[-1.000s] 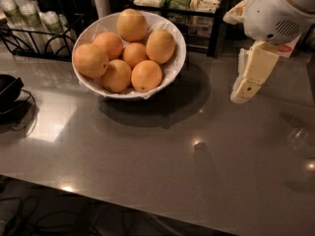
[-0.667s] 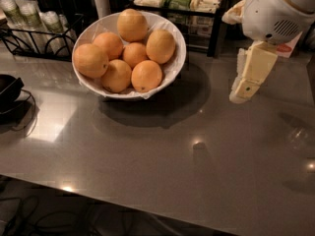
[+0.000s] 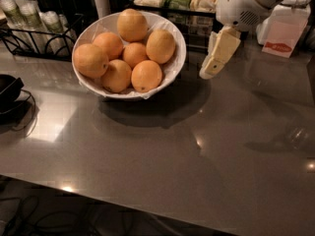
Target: Pick orange from white bowl
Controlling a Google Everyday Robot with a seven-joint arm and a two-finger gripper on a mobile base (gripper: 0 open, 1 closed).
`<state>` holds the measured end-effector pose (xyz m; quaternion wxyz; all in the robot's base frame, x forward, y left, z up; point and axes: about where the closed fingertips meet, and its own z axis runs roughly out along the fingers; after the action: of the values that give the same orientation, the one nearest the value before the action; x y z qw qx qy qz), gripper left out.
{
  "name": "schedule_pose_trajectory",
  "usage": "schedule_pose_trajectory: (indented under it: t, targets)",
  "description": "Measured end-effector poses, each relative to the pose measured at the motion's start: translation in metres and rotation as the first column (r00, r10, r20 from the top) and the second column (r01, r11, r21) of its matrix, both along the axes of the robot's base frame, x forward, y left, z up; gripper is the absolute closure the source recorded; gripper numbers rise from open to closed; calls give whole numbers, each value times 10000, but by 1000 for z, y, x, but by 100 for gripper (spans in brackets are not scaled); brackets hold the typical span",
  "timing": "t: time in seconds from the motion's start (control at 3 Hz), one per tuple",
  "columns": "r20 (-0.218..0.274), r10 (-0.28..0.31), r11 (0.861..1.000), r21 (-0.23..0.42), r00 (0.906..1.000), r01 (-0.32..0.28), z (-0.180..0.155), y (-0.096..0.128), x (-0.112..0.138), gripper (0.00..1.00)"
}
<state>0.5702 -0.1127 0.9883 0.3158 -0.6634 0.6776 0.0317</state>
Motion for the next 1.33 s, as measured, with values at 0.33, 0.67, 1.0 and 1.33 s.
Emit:
schedule_pose_trajectory:
  t: [0.33, 0.67, 1.0, 1.33]
  targets:
    - [116, -28, 9999, 108, 9999, 26, -1, 3, 8, 0]
    - [472, 262, 9997, -31, 9985, -260, -2, 15, 32, 0]
    - [741, 945, 9950, 248, 9928, -965, -10, 37, 74, 0]
    - [726, 947, 9949, 268, 9929, -968, -11, 38, 75, 0]
